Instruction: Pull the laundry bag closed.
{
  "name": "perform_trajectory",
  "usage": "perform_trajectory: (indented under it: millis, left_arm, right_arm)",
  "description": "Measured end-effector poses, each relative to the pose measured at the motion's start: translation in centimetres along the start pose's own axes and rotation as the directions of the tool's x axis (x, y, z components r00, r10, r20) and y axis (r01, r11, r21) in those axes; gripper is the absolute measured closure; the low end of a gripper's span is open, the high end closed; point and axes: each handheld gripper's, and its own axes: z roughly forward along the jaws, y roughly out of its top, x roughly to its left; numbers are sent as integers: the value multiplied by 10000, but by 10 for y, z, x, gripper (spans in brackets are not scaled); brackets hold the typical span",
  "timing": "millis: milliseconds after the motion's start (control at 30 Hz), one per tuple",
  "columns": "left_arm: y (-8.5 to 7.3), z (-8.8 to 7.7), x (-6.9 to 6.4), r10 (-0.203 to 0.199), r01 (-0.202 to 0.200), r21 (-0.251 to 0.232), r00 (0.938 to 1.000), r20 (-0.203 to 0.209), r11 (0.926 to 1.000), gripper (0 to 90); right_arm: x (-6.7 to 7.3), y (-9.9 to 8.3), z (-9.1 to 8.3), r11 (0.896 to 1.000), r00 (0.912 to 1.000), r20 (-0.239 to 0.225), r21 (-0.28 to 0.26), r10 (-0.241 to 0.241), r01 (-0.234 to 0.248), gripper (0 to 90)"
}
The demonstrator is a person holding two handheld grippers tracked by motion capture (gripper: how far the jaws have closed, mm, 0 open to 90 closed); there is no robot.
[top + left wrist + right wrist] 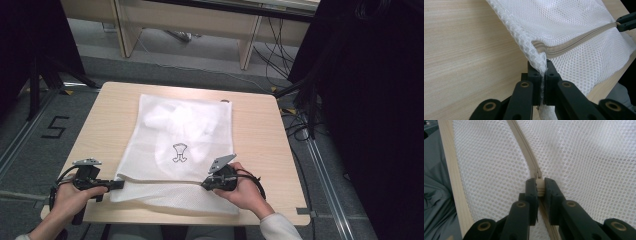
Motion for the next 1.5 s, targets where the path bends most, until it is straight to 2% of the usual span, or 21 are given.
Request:
perform_trajectory:
  millis: [33, 100, 167, 333, 367, 400, 433, 467, 500, 533, 667, 900, 967, 1067, 1367, 1400, 1467, 1500]
  left_arm:
    - [0, 0, 0, 10, -10, 23, 10000, -3, 10000, 860]
    - [0, 0, 0, -19, 19, 7, 10000, -19, 10000, 860]
    - [0, 0, 0, -25, 25, -15, 10000, -24, 10000, 860]
    - [0, 0, 0, -35, 35, -14, 10000, -23, 10000, 860]
    - [0, 0, 0, -26, 26, -25, 10000, -37, 10000, 860]
    - [0, 0, 0, -43, 43, -22, 10000, -9, 10000, 860]
    - [0, 0, 0, -21, 21, -6, 10000, -50, 10000, 860]
    - [0, 0, 0, -32, 32, 0, 10000, -51, 10000, 860]
    - [0, 0, 0, -50, 50, -21, 10000, -18, 10000, 860]
    - [0, 0, 0, -39, 39, -15, 10000, -19, 10000, 860]
    - [0, 0, 0, -16, 16, -5, 10000, -19, 10000, 860]
    - [0, 0, 0, -38, 38, -24, 10000, -39, 10000, 860]
    - [0, 0, 0, -51, 51, -18, 10000, -12, 10000, 860]
    - [0, 0, 0, -50, 50, -12, 10000, -32, 10000, 860]
    - [0, 0, 0, -39, 39, -18, 10000, -59, 10000, 860]
    - [0, 0, 0, -76, 76, -35, 10000, -25, 10000, 860]
    - [0, 0, 0, -47, 47, -25, 10000, -5, 10000, 860]
    - [0, 0, 0, -15, 15, -17, 10000, -8, 10000, 860]
  right_arm:
    - [-1, 0, 0, 10000, 10000, -90, 57, -43, 44, 828]
    - [2, 0, -1, 9999, 9999, 84, 90, 146, -147, 827]
    - [1, 0, 0, 10000, 10000, 25, 41, -66, 66, 828]
    - [0, -1, -3, 10000, 10000, 45, 47, -59, 59, 828]
    - [-1, -2, -2, 10000, 10000, 59, -78, -3, 3, 828]
    - [0, -3, -4, 9997, 9997, 120, 94, 229, -231, 828]
    - [0, -4, -4, 9997, 9997, 25, 12, 245, -245, 828]
    - [-1, -4, -4, 9998, 9998, 125, 67, 184, -185, 828]
    - [0, -5, -5, 9993, 9993, 130, 90, 349, -351, 828]
    - [-1, -6, -5, 9997, 9996, 125, -55, 238, -237, 828]
    - [-2, -8, -7, 9995, 9994, 155, -92, 303, -302, 828]
    - [-2, -8, -10, 9996, 9995, 150, 75, 271, -272, 828]
    - [-3, -10, -9, 9995, 9991, 259, -38, 328, -327, 828]
    - [-4, -14, -12, 9989, 9988, 187, -93, 459, -457, 828]
    - [-5, -15, -16, 9992, 9991, 160, 43, 405, -405, 827]
    - [-5, -15, -16, 9992, 9988, 297, 54, 392, -394, 828]
    - [-6, -17, -16, 9987, 9985, 226, -147, 492, -488, 828]
    - [-6, -17, -17, 9991, 9989, 205, -55, 426, -425, 828]
